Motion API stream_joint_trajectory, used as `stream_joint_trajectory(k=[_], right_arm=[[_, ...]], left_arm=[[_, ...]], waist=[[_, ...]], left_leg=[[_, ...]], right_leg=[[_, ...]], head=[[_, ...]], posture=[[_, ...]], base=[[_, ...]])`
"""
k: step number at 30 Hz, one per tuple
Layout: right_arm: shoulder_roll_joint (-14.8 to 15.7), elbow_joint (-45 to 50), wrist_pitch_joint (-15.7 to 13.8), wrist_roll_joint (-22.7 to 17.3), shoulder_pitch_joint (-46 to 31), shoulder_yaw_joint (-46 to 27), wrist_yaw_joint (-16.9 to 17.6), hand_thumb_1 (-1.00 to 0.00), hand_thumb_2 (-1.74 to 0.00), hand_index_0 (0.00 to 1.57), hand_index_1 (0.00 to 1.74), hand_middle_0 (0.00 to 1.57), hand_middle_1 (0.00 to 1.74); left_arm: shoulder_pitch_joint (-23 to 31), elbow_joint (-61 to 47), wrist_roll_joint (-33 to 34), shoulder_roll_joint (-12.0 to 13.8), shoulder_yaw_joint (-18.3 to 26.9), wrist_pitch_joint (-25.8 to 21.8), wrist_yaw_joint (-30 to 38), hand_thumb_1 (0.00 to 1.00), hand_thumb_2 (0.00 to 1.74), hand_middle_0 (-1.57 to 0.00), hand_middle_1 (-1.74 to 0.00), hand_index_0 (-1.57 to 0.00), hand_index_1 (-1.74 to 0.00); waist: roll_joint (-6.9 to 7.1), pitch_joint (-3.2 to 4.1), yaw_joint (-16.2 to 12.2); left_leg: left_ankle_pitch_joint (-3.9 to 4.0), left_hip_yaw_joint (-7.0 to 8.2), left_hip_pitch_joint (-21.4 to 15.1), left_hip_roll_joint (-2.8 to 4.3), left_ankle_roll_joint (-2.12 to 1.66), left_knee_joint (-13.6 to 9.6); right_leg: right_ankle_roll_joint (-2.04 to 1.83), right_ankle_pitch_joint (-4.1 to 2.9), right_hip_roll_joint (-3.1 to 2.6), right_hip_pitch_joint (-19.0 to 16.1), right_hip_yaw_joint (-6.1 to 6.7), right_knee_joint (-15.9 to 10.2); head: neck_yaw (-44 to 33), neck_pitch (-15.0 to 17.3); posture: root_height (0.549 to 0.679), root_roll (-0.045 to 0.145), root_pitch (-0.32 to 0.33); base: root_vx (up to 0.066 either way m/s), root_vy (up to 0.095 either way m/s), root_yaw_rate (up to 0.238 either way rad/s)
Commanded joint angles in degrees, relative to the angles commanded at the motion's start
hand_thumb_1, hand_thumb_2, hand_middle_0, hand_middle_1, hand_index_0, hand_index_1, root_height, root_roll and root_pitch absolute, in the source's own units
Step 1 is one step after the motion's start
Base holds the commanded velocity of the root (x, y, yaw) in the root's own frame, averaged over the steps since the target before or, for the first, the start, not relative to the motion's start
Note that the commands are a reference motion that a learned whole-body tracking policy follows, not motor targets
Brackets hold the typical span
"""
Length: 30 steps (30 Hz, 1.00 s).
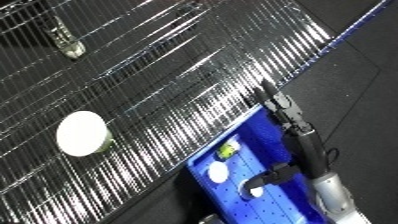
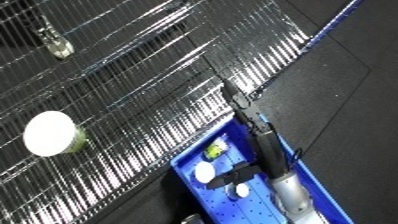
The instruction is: Pick up the object and place it into the box
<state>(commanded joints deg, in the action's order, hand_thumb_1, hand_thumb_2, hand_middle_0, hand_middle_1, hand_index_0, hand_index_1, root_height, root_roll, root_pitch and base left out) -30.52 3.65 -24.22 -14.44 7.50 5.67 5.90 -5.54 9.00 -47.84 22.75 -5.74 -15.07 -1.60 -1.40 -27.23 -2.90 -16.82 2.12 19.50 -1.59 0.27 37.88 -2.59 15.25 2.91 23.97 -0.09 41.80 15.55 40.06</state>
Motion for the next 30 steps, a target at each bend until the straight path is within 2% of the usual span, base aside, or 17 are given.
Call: stream_joint_trajectory(k=[10,14,17,23,30], right_arm=[[1.6,0.4,3.3,1.2,4.8,3.2,-3.3,0.00,0.00,0.00,0.00,0.00,0.00],[2.0,0.4,4.6,1.0,6.1,3.9,-4.6,0.00,0.00,0.00,0.00,0.00,0.00],[2.0,0.9,6.1,0.7,7.3,4.6,-4.6,0.00,0.00,0.00,0.00,0.00,0.00],[2.5,0.0,8.4,-0.4,10.1,6.0,-3.3,0.00,0.00,0.00,0.00,0.00,0.00],[3.3,-2.0,9.5,-1.5,12.6,7.3,-1.2,0.00,0.00,0.00,0.00,0.00,0.00]], left_arm=[[-1.2,0.5,1.4,0.3,-0.3,2.9,-1.2,1.00,1.74,-1.57,-1.74,-1.57,-1.74],[-1.4,0.8,2.0,0.5,-0.5,3.8,-1.8,1.00,1.74,-1.57,-1.74,-1.57,-1.74],[-1.3,0.3,2.2,0.9,-0.7,4.7,-2.2,1.00,1.74,-1.57,-1.74,-1.57,-1.74],[-2.1,-0.1,2.6,1.4,-1.6,5.0,-3.0,1.00,1.74,-1.57,-1.74,-1.57,-1.74],[-3.3,-0.8,2.8,1.8,-1.9,4.8,-2.4,1.00,1.74,-1.57,-1.74,-1.57,-1.74]], waist=[[0.87,0.01,2.8],[0.99,-0.19,3.8],[0.90,-0.52,4.6],[0.47,-1.47,5.9],[-0.01,-2.28,6.6]], left_leg=[[0.85,-1.42,0.9,-0.13,-0.21,0.8],[1.16,-1.83,1.3,-0.17,-0.32,1.2],[1.32,-1.96,1.8,-0.33,-0.28,1.7],[1.40,-1.98,2.8,-1.19,-0.12,2.5],[1.15,-1.84,3.8,-1.88,0.16,3.1]], right_leg=[[-0.33,0.37,0.43,0.0,-1.84,1.6],[-0.37,0.77,0.67,0.4,-2.50,3.0],[-0.34,1.26,1.08,0.9,-2.97,4.4],[-0.41,1.89,1.53,2.3,-3.34,7.1],[-0.47,2.20,1.62,4.1,-3.47,8.8]], head=[[-5.5,0.9],[-7.9,-1.2],[-8.4,-1.8],[-7.6,-2.1],[-6.6,-2.8]], posture=[[0.643,0.065,-0.017],[0.640,0.062,-0.024],[0.637,0.060,-0.029],[0.630,0.057,-0.033],[0.627,0.055,-0.030]], base=[[0.043,-0.038,0.172],[0.074,-0.019,0.187],[0.070,-0.007,0.216],[0.064,0.019,0.233],[0.037,0.037,0.151]])
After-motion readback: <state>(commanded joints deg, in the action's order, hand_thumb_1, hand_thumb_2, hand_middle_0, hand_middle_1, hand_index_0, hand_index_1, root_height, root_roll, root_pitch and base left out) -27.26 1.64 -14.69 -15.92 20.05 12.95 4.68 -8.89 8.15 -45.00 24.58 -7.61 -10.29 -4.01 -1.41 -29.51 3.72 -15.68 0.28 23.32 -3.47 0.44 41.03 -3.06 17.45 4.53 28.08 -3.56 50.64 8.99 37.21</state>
